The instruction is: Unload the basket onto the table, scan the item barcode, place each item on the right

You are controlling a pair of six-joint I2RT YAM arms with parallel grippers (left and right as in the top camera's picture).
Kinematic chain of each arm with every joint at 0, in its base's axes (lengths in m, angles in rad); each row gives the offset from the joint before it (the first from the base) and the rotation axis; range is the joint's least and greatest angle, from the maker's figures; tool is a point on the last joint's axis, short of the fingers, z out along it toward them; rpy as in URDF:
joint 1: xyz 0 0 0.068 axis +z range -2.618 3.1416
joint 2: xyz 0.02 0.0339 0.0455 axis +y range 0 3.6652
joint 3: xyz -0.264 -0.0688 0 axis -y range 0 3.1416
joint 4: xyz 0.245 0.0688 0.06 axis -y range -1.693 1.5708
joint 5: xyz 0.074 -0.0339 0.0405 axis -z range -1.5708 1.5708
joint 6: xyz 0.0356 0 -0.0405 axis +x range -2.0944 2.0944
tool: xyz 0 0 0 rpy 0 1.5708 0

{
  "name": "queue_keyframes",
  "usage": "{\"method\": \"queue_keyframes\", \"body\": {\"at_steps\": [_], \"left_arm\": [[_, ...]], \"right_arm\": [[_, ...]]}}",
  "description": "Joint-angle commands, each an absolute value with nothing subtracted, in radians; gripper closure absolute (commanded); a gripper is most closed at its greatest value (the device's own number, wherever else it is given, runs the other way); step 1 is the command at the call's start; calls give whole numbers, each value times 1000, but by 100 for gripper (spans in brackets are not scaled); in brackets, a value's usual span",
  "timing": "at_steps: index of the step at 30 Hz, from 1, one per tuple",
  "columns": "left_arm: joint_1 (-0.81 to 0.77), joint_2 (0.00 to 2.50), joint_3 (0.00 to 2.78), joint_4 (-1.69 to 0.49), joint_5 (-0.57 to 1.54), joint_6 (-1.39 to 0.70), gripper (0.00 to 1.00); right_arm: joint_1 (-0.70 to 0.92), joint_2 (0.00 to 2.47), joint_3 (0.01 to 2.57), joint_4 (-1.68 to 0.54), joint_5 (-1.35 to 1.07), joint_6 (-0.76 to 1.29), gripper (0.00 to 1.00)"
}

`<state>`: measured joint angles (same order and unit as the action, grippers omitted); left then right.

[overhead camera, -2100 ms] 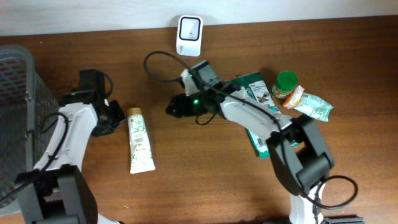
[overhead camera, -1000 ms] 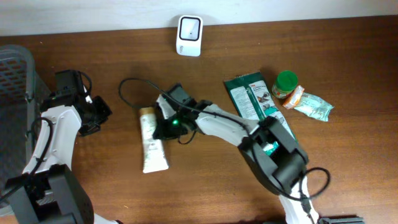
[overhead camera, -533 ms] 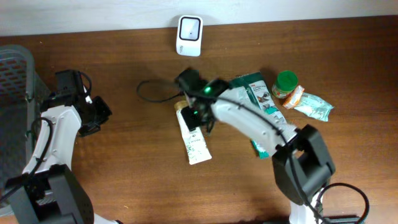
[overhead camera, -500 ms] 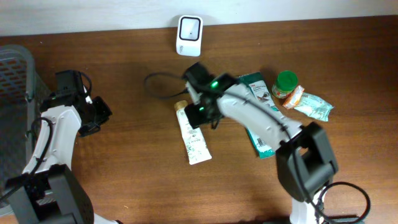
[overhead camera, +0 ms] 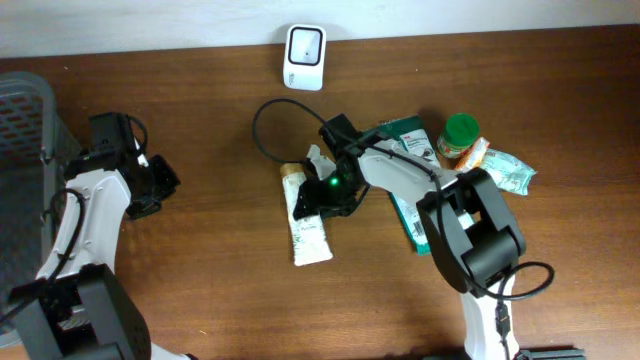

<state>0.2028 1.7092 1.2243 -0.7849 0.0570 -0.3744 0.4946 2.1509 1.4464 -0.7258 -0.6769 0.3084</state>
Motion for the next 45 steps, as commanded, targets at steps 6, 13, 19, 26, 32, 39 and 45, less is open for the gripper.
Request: {"method": "queue_keyframes", "body": {"at_steps": [6, 13, 19, 26, 32, 39, 45], "left_arm": [[208, 1705, 1223, -786, 64, -362, 23], [208, 1705, 1223, -786, 64, -362, 1], [208, 1705, 1223, -786, 64, -362, 1], [208, 1705, 1223, -786, 64, -362, 1], [208, 1705, 1223, -786, 64, -362, 1], [208, 1705, 1223, -786, 64, -362, 1], [208, 1705, 1223, -786, 64, -362, 1]], "right_arm": [[490, 2179, 1451, -718, -673, 363, 96], [575, 2069, 1734, -1053, -104, 304, 96], [727, 2153, 1771, -1068, 420, 304, 96], [760, 2214, 1771, -1018, 281, 239, 72], [772, 2213, 1773, -1017, 100, 241, 71], [773, 2212, 1963, -1123, 96, 244, 71], [735, 2214, 1915, -1147, 170, 454, 96]]}}
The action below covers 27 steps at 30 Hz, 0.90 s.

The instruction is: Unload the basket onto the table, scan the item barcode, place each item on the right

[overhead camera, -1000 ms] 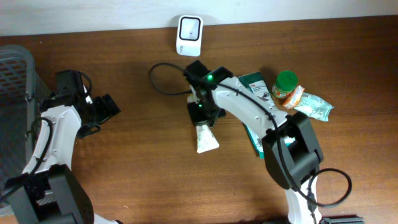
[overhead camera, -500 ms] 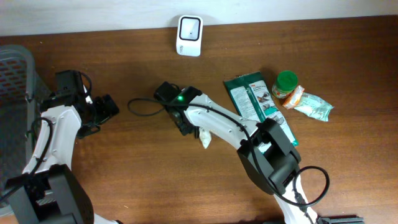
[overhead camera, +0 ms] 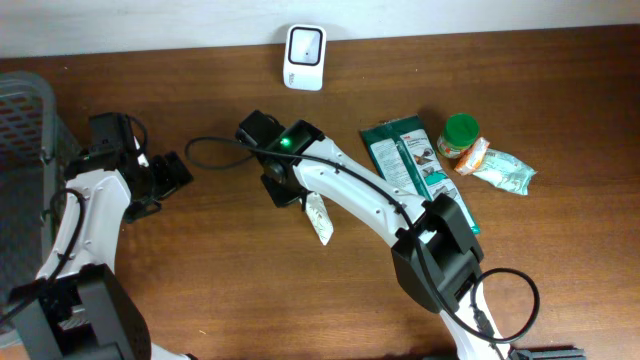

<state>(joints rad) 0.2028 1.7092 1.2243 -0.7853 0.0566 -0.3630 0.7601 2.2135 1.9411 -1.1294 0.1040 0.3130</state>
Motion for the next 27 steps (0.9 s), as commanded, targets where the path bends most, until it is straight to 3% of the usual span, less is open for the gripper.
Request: {"method": "queue_keyframes", "body": {"at_steps": [1, 15, 17, 22, 27], "left_arm": [[208, 1705, 1223, -786, 64, -362, 1], [208, 1705, 1223, -786, 64, -362, 1], [208, 1705, 1223, -786, 64, -362, 1], [208, 1705, 1223, -786, 64, -362, 1], [208, 1705, 1223, -786, 64, -362, 1]], "right_arm": [[724, 2214, 1909, -1150, 172, 468, 96], [836, 2219, 1842, -1031, 30, 480, 96], [803, 2217, 1852, -1038, 27, 478, 96], [651, 2195, 1930, -1078, -207, 235, 93], [643, 2249, 1925, -1073, -289, 249, 96]]}}
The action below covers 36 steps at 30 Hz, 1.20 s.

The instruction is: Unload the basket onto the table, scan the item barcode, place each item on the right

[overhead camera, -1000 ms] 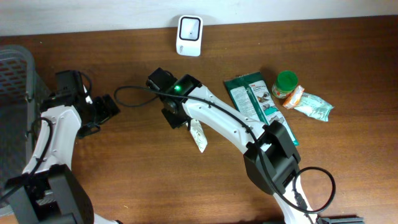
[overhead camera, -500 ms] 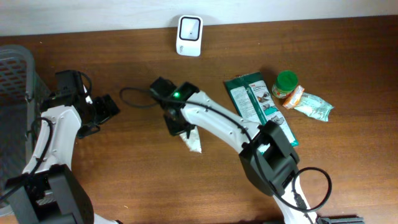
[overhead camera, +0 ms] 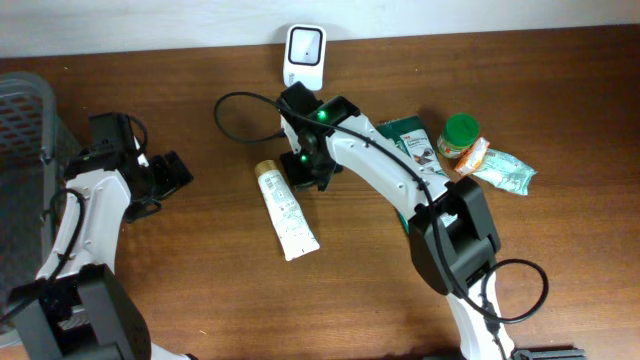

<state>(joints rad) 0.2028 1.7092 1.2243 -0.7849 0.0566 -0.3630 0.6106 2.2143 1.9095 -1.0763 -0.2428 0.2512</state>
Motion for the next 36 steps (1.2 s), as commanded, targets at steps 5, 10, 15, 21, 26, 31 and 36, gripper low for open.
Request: {"method": "queue_keyframes", "body": {"at_steps": [5, 10, 15, 21, 26, 31, 36], "left_arm": [[208, 1705, 1223, -786, 64, -362, 1], [208, 1705, 1223, -786, 64, -362, 1], [208, 1705, 1223, -786, 64, -362, 1], [208, 1705, 1223, -786, 64, -362, 1], [208, 1705, 1223, -786, 64, -362, 1], [208, 1705, 1224, -743, 209, -345, 4], [121, 1705, 1224, -674, 397, -294, 100]], "right_arm": [[687, 2379, 1922, -1074, -307, 330, 96], [646, 2358, 1983, -1110, -307, 303, 88], [575, 2278, 2108, -1225, -306, 231, 65], [540, 2281, 1962, -1150, -308, 244, 57], [542, 2281, 1875, -1069, -323, 270, 58], [480, 2281, 1868, -1072, -348, 270, 62], [425, 2281, 1868, -1085, -426, 239, 62]]}}
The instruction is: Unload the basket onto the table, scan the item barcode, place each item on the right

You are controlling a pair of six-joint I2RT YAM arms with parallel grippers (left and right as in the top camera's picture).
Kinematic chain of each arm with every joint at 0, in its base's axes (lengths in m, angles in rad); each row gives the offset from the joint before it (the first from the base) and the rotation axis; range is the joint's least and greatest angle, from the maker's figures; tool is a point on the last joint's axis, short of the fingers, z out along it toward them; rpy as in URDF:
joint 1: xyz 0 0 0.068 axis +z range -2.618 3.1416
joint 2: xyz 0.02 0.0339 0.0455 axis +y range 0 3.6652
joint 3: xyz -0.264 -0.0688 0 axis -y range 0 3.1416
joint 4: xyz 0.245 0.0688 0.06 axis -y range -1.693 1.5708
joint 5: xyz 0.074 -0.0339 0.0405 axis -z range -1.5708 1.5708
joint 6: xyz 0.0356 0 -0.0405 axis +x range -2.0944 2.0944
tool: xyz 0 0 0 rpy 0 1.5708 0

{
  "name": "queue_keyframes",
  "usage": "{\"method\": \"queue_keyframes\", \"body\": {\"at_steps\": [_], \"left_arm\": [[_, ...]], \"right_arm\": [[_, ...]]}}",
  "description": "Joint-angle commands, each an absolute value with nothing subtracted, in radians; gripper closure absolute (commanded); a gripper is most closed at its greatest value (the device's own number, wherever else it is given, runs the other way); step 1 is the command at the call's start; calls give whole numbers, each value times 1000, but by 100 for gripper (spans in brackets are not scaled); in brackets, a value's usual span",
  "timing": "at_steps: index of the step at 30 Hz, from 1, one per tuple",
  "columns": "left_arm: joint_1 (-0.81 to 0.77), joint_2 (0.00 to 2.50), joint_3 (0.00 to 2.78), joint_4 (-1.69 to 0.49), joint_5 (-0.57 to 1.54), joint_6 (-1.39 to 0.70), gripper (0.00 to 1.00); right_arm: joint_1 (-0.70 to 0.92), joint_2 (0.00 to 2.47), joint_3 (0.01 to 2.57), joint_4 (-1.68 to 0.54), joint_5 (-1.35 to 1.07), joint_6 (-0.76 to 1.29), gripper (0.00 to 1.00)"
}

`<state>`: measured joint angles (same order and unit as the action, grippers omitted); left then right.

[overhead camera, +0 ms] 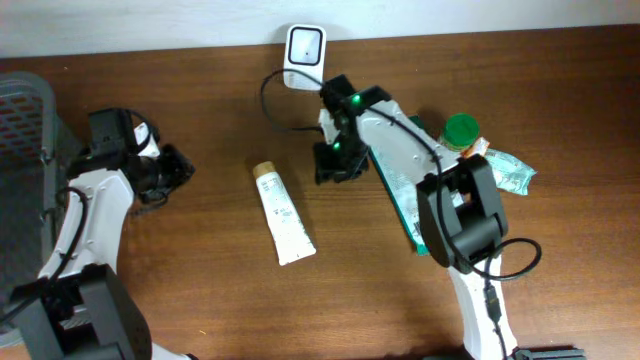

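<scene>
A white tube (284, 217) with a gold cap lies flat on the table left of centre, cap toward the far side. My right gripper (334, 166) hovers to the right of the tube's cap end, apart from it, with nothing in it; its fingers look open. The white scanner (304, 46) stands at the far edge, just behind the right arm. My left gripper (176, 170) stands open and empty well to the left of the tube.
A dark green packet (398, 190) lies partly under the right arm. A green-lidded jar (461, 131) and a pale green pouch (508, 170) sit at the right. A grey basket (20, 110) stands at the left edge. A black cable loops near the scanner.
My right gripper has moved to the right, away from the tube, toward the green packet. The tube lies where it was. The left arm has barely shifted.
My right gripper was down on the tube beside the green packet. Then it held the tube tilted off the table, farther left. Then the tube lay flat left of centre with the gripper next to its cap end, and now the gripper is clear of it.
</scene>
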<state>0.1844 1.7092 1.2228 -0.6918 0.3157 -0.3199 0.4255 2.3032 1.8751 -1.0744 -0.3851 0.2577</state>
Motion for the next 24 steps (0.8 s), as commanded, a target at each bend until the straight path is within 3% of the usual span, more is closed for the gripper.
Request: {"method": "queue_keyframes", "body": {"at_steps": [1, 7, 14, 19, 24], "left_arm": [[79, 1706, 1224, -663, 389, -293, 100], [-136, 1841, 1224, -620, 370, -270, 100], [-149, 1894, 1222, -713, 367, -207, 100], [-157, 1936, 1222, -645, 344, -216, 100], [-157, 2008, 1222, -637, 344, -219, 100]], "right_arm": [[425, 2281, 1866, -1084, -426, 239, 62], [425, 2281, 1856, -1085, -427, 240, 62], [425, 2281, 1855, -1084, -426, 240, 62], [427, 2281, 1855, -1128, -526, 179, 61], [462, 2281, 1789, -1095, -660, 134, 40]]}}
